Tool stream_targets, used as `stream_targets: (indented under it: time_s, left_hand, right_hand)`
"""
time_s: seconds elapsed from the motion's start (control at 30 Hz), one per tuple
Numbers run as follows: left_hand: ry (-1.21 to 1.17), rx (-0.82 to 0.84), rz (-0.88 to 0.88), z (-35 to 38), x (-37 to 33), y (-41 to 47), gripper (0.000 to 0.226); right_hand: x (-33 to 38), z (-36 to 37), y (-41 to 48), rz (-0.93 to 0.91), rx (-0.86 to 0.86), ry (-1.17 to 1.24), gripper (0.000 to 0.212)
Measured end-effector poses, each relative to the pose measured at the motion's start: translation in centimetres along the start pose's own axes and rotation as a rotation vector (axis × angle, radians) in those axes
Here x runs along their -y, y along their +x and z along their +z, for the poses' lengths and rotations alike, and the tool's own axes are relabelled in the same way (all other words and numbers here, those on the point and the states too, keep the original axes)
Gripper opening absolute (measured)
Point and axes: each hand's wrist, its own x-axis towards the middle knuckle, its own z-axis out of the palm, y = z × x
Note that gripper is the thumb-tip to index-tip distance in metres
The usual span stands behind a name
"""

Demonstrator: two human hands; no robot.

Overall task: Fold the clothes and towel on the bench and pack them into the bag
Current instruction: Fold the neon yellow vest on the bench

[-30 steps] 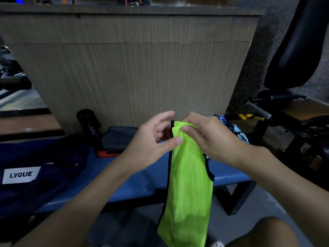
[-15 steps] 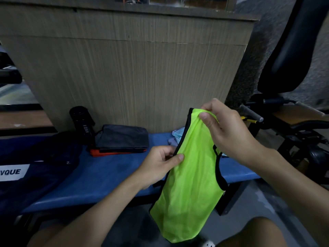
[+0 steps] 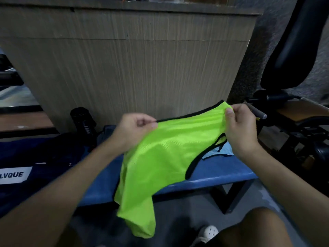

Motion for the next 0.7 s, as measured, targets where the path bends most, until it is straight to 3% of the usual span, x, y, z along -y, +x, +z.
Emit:
stream_targets:
  time_s: [0.17,0.3,0.7]
  left_hand:
    - [0.273,0.096,0.191,-0.9,-5.0,9.6,0.011]
    - [0.379,0.206,0.229,2.8,-4.9,16.7,0.009]
    - [0.212,0.326,-0.055,19.5,16.6,24.7,0.015]
  right_hand:
    - [-3.4,1.9,4.6,0.191,-0.102,0.155,0.017]
    - [-8.0,1.9,9.1,0.244,-0.157,0.088,0.017]
    - [-27.1,1.3,13.3,0.405,-0.057,-0.225,0.014]
